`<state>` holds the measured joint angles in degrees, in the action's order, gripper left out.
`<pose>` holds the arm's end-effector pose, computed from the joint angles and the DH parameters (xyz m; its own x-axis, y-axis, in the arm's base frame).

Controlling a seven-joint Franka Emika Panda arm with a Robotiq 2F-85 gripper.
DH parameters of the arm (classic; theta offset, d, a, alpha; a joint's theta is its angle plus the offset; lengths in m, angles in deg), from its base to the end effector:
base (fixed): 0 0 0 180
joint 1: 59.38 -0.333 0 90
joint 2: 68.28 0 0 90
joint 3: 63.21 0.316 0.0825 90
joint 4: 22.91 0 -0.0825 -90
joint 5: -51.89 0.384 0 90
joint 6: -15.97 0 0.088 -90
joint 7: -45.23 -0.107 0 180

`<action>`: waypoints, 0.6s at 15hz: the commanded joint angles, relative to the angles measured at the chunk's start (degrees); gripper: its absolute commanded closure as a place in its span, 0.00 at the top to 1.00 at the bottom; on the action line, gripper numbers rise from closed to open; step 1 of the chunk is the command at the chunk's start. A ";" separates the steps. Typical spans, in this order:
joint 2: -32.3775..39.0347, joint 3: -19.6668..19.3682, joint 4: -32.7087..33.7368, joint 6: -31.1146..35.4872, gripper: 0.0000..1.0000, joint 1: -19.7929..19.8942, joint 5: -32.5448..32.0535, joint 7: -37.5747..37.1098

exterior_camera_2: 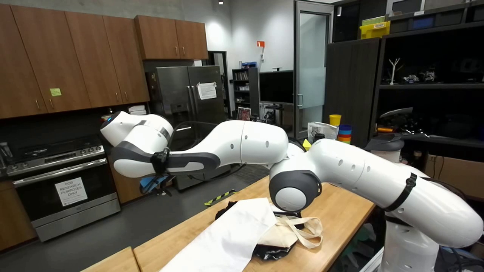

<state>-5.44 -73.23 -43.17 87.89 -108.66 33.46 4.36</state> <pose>0.5552 0.5114 0.4264 0.9831 0.0227 0.1819 -0.0620 -0.8926 0.4466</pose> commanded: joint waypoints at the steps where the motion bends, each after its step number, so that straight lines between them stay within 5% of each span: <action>1: -0.30 0.11 -0.06 0.32 1.00 0.63 0.78 -0.55; 9: 0.83 1.14 -0.85 1.65 1.00 2.59 2.49 -0.73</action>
<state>-4.80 -72.66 -44.02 88.73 -106.84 34.93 4.25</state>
